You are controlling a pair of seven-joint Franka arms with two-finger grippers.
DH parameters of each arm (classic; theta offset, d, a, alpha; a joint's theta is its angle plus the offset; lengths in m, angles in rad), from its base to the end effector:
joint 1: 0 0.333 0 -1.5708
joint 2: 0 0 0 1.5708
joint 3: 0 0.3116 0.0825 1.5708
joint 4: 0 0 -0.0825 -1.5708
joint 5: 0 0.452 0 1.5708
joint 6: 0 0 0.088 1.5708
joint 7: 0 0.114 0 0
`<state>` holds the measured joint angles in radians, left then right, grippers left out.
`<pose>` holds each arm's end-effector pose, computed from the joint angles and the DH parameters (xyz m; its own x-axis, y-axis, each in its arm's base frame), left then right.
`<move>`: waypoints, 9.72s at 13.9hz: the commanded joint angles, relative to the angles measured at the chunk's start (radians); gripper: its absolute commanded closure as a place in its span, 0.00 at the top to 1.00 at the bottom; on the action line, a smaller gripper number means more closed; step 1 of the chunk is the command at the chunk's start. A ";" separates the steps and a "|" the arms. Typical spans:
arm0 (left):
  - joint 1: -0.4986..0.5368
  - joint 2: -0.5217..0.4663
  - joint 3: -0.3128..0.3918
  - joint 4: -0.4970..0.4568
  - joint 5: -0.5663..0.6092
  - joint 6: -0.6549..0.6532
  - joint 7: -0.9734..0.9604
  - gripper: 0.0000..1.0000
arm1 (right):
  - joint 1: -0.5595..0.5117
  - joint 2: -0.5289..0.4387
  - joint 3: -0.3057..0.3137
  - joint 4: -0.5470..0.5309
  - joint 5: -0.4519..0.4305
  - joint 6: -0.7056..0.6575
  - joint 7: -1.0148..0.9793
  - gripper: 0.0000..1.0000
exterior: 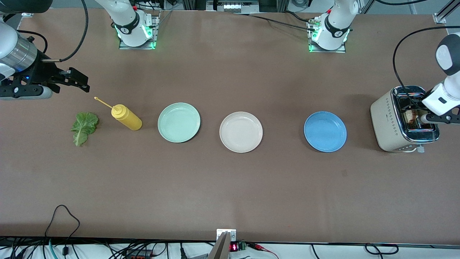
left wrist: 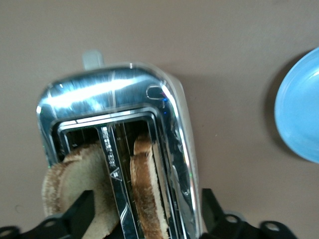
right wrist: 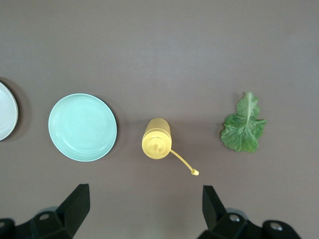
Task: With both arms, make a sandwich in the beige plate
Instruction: 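Lower the left gripper into the toaster and grasp a bread slice, then lift the bread slice and carry it to the beige plate, then release the bread on the beige plate while the right gripper reaches the bottle, then grasp the yellow bottle with the right gripper while the left gripper withdraws, then carry the yellow bottle over the bread on the beige plate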
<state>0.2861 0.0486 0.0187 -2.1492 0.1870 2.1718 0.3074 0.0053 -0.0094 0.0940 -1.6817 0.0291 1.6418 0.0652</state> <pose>0.5674 0.1871 0.3262 0.9914 -0.1048 -0.0783 -0.1146 -0.9843 -0.1340 0.6187 0.0650 0.5650 0.9990 0.0320 -0.0323 0.0311 -0.9992 -0.0260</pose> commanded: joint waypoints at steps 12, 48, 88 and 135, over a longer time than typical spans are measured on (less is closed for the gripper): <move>0.018 -0.065 -0.035 0.190 0.014 -0.353 0.033 0.01 | 0.019 -0.010 -0.004 -0.007 -0.003 0.000 0.010 1.00; -0.232 0.640 -0.526 0.144 -1.882 0.174 0.814 0.01 | -0.269 0.177 -0.031 -0.094 0.237 0.035 -0.862 1.00; -0.101 0.313 -0.497 0.561 -0.055 -0.565 -0.347 1.00 | -0.440 0.779 -0.019 -0.292 1.229 -0.117 -2.760 1.00; -0.311 -0.078 -0.068 0.480 -0.189 -0.573 -0.295 1.00 | 0.714 0.624 -0.031 0.230 -0.629 0.383 -0.780 0.20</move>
<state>-0.0200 -0.0422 -0.0557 -1.7020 0.0075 1.6238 -0.0109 0.6740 0.5736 0.0772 -1.5475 -0.5414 2.1222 -0.7505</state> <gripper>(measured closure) 0.000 0.555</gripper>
